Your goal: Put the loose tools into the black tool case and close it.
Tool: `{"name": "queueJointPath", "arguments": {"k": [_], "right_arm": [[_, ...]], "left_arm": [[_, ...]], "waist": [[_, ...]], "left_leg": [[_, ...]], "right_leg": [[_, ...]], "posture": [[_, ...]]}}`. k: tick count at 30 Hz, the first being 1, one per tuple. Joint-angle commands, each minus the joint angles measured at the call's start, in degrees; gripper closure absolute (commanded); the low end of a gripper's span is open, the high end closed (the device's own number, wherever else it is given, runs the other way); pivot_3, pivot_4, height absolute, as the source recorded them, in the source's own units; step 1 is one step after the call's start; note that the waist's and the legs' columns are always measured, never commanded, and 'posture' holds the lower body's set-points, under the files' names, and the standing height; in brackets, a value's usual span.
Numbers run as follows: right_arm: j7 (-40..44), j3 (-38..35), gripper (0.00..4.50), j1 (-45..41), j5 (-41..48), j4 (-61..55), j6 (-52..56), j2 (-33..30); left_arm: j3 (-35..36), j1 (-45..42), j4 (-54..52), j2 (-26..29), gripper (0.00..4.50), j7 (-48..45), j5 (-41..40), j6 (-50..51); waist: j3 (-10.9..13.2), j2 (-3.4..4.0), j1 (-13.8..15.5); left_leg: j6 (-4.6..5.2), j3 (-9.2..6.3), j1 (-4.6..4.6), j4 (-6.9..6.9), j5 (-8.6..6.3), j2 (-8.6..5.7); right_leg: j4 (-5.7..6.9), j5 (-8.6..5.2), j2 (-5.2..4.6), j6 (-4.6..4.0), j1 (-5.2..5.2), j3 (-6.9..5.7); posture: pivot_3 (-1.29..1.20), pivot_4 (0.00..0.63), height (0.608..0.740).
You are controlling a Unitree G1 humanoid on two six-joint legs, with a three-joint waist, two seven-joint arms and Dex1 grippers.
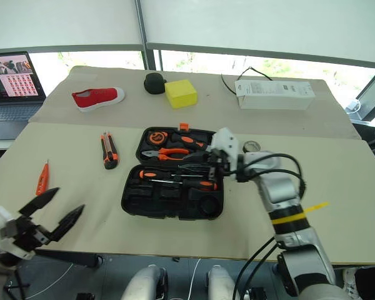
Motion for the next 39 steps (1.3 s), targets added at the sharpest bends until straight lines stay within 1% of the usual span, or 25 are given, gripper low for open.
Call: {"name": "queueJointPath", "arguments": {"k": [1, 4, 5, 7, 9, 11, 13, 15, 17, 19, 20, 22, 25, 27, 29, 32, 35, 36, 37, 39], "right_arm": [[1.80, -7.95, 1.29, 7.89, 4.87, -5.04, -7.40, -2.20], [3.91, -10.96, 0.24, 12.96, 7.88, -6.19, -11.68, -2.26], [4.24, -11.82, 0.03, 14.44, 8.22, -5.96, -13.57, -1.99], [4.49, -13.05, 0.03, 18.24, 7.73, -5.48, -16.44, -2.57], [6.04, -13.51, 0.03, 20.76, 9.67, -6.04, -15.18, -3.54], [7.03, -13.57, 0.03, 21.49, 11.50, -6.72, -14.59, -3.72], [7.12, -13.27, 0.03, 21.54, 12.54, -7.65, -13.78, -4.21], [6.56, -12.77, 0.03, 20.14, 14.01, -10.45, -12.03, -4.86], [5.81, -12.11, 0.03, 18.02, 15.10, -13.14, -10.44, -5.42], [5.70, -10.94, 0.03, 16.23, 15.80, -14.81, -8.52, -6.01], [5.67, -10.30, 0.03, 15.42, 15.88, -15.36, -7.79, -6.18], [5.01, -9.01, 0.03, 13.43, 15.83, -15.70, -6.77, -5.88], [4.92, -7.39, 0.03, 11.72, 15.25, -14.69, -6.62, -5.32], [5.40, -6.59, 0.03, 11.21, 14.57, -13.70, -7.27, -5.19], [5.74, -6.12, 0.03, 10.84, 14.16, -12.81, -7.80, -5.28], [5.71, -5.87, 0.03, 10.25, 13.75, -11.85, -8.24, -5.00], [5.58, -5.72, 0.03, 9.93, 13.41, -11.29, -8.42, -4.73], [5.56, -5.73, 0.00, 9.90, 13.33, -11.24, -8.44, -4.71], [5.49, -5.80, 0.00, 9.88, 13.24, -11.22, -8.41, -4.65], [5.28, -5.99, 0.00, 9.97, 13.07, -11.25, -8.42, -4.63]], "left_arm": [[8.18, 4.12, 3.54, -2.23, 0.00, 7.49, -1.70, 2.03], [11.22, 5.99, 5.46, -2.55, 0.00, 15.07, -1.76, 7.87], [11.69, 6.83, 5.52, -2.47, 0.00, 16.78, -2.39, 10.60], [13.16, 7.04, 5.42, -3.11, 0.00, 19.10, -4.97, 13.58], [13.80, 6.56, 4.47, -2.81, 0.00, 20.37, -7.38, 16.12], [13.63, 5.45, 2.85, -1.29, 0.00, 22.48, -9.21, 19.84], [13.30, 4.26, 0.98, 1.41, 0.00, 26.09, -11.50, 26.10], [12.66, 1.74, -0.43, 6.17, 0.00, 29.78, -13.32, 33.55], [12.18, -2.23, -0.61, 10.48, 0.00, 32.79, -15.65, 39.63], [10.64, -7.54, 0.53, 14.14, 0.00, 36.60, -15.94, 44.62], [9.53, -10.35, 1.57, 15.78, 0.00, 38.79, -15.58, 47.45], [5.86, -17.67, 4.53, 18.51, 0.00, 44.36, -12.32, 52.17], [-0.56, -26.82, 10.20, 21.20, 0.00, 46.43, -8.91, 56.78], [-3.10, -32.92, 15.08, 21.28, 0.00, 47.66, -6.25, 57.34], [-3.91, -38.16, 19.12, 20.24, 0.00, 48.51, -4.86, 57.42], [-7.52, -43.19, 23.54, 20.22, 0.00, 47.43, -1.96, 58.10], [-10.31, -45.41, 26.96, 20.09, 0.00, 47.28, 1.69, 57.66], [-11.63, -45.11, 27.28, 20.56, 0.54, 46.10, 2.62, 57.69], [-13.24, -44.51, 27.24, 21.26, 0.77, 44.58, 3.62, 57.57], [-13.81, -43.59, 26.95, 21.27, 1.53, 43.29, 4.39, 58.98]], "waist": [[-0.01, -0.04, -0.10], [0.01, -0.05, -0.53], [0.01, -0.06, -0.65], [0.02, -0.07, -0.68], [0.05, -0.15, -0.52], [0.09, -0.18, -0.29], [0.12, -0.24, -0.20], [0.13, -0.28, -0.11], [0.14, -0.26, -0.16], [0.16, -0.23, -0.16], [0.15, -0.24, -0.16], [0.16, -0.26, -0.08], [0.18, -0.31, -0.07], [0.19, -0.31, -0.06], [0.21, -0.36, -0.05], [0.23, -0.40, -0.20], [0.23, -0.39, -0.26], [0.23, -0.39, -0.29], [0.23, -0.39, -0.33], [0.22, -0.38, -0.26]], "left_leg": [[0.00, 0.01, 0.01, 0.00, 0.00, 0.01], [0.00, -0.01, 0.04, 0.00, 0.00, 0.03], [0.00, -0.01, 0.07, 0.00, 0.00, 0.04], [0.01, 0.00, 0.15, 0.00, 0.01, 0.03], [0.01, 0.02, 0.39, 0.00, 0.01, 0.03], [0.00, 0.02, 0.64, 0.00, 0.00, 0.03], [-0.01, 0.02, 0.85, 0.00, 0.00, 0.04], [-0.02, -0.01, 0.90, 0.00, -0.01, 0.08], [-0.02, -0.02, 0.93, 0.00, 0.00, 0.09], [-0.02, -0.05, 0.97, 0.00, 0.00, 0.09], [-0.02, -0.07, 0.97, 0.00, 0.00, 0.08], [-0.02, -0.07, 0.98, -0.01, 0.00, 0.07], [-0.03, -0.08, 0.97, -0.06, 0.00, -0.01], [-0.03, -0.07, 0.93, -0.08, 0.00, -0.02], [-0.04, -0.07, 0.86, -0.11, 0.00, -0.02], [-0.11, -0.07, 0.83, -0.13, -0.04, 0.00], [-0.14, -0.06, 0.83, -0.15, -0.06, -0.01], [-0.16, -0.07, 0.83, -0.15, -0.08, 0.00], [-0.16, -0.07, 0.83, -0.15, -0.08, 0.00], [-0.18, -0.06, 0.85, -0.16, -0.09, 0.00]], "right_leg": [[-0.03, 0.00, 0.01, 0.00, 0.00, 0.00], [0.04, -0.02, 0.07, -0.01, -0.03, 0.02], [0.09, -0.03, 0.08, -0.01, -0.02, 0.03], [0.15, -0.03, 0.09, -0.02, 0.03, 0.06], [0.12, -0.05, 0.08, -0.01, 0.29, 0.05], [0.04, -0.07, 0.05, -0.02, 0.58, 0.04], [0.03, -0.11, 0.03, -0.07, 0.76, 0.03], [0.05, -0.15, 0.05, -0.13, 0.78, 0.00], [0.10, -0.15, 0.05, -0.14, 0.78, -0.01], [0.15, -0.14, 0.05, -0.15, 0.78, 0.00], [0.15, -0.14, 0.05, -0.15, 0.78, 0.00], [0.16, -0.14, 0.06, -0.14, 0.81, -0.01], [0.19, -0.12, 0.03, -0.12, 0.81, -0.01], [0.16, -0.11, 0.03, -0.11, 0.80, -0.01], [0.12, -0.11, 0.04, -0.11, 0.76, -0.02], [0.07, -0.11, 0.04, -0.11, 0.72, -0.03], [0.08, -0.11, 0.04, -0.11, 0.70, -0.02], [0.08, -0.11, 0.04, -0.10, 0.70, -0.02], [0.08, -0.11, 0.05, -0.11, 0.70, -0.02], [0.09, -0.11, 0.04, -0.11, 0.70, -0.02]], "posture": [[0.00, 0.150, 0.740], [0.00, 0.150, 0.740], [0.00, 0.150, 0.740], [0.00, 0.150, 0.740], [0.00, 0.150, 0.740], [0.00, 0.150, 0.740], [0.00, 0.150, 0.740], [0.00, 0.150, 0.740], [0.00, 0.150, 0.740], [0.00, 0.150, 0.740], [0.00, 0.150, 0.740], [0.00, 0.150, 0.740], [0.00, 0.150, 0.740], [0.00, 0.150, 0.740], [0.00, 0.150, 0.740], [0.00, 0.150, 0.740], [0.00, 0.150, 0.740], [0.00, 0.150, 0.740], [0.00, 0.150, 0.740], [0.00, 0.150, 0.740]]}}
